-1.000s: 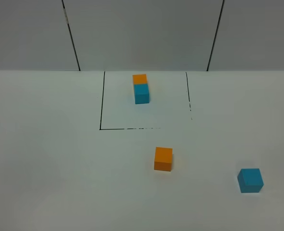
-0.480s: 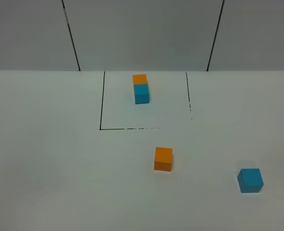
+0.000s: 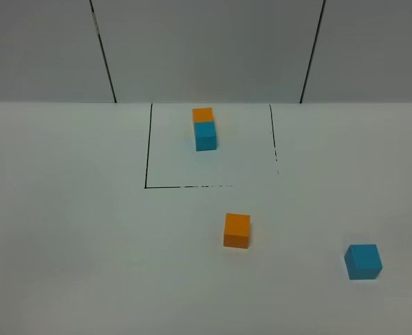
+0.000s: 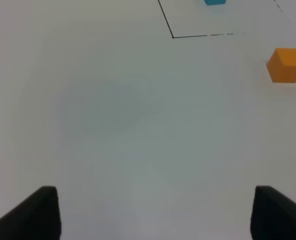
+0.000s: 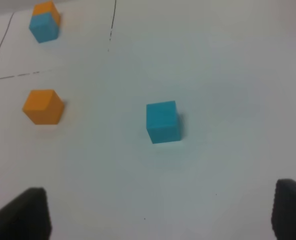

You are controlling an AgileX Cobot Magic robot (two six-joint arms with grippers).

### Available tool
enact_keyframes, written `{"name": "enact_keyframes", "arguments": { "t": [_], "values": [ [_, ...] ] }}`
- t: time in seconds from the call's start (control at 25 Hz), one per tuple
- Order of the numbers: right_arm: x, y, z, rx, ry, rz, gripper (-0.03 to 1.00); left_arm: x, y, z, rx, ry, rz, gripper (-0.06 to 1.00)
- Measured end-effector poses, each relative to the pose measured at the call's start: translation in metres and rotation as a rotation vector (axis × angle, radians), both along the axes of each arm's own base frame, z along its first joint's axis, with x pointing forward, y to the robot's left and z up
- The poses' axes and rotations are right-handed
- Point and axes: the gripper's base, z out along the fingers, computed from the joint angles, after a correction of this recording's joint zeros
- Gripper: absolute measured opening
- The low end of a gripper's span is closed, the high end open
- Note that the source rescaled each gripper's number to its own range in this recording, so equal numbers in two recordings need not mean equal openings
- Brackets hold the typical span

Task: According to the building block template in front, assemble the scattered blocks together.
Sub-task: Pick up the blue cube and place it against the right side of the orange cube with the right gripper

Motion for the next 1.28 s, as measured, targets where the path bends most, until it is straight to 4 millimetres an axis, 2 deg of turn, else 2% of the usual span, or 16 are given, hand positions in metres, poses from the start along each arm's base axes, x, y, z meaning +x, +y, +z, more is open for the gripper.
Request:
{"name": "enact_keyframes", "arguments": {
  "t": [0.72,1.04,1.16,1.28],
  "values": [
    [0.000,0.000,0.000,0.012,0.002,-0.009,0.76,0.000,0.000,0.000,0.000,0.000,0.000,0.73],
    [0.002,0.004,0.004,0.130,-0.011,-0.009,0.76,0.000,0.000,0.000,0.000,0.000,0.001,0.73],
    [0.016,0.007,0.005,0.193,0.070,-0.011,0.76,0.000,0.000,0.000,0.000,0.000,0.001,0.73],
    [0.045,0.008,0.005,0.230,0.192,-0.022,0.77,0.000,0.000,0.000,0.000,0.000,0.001,0.73]
  ]
}}
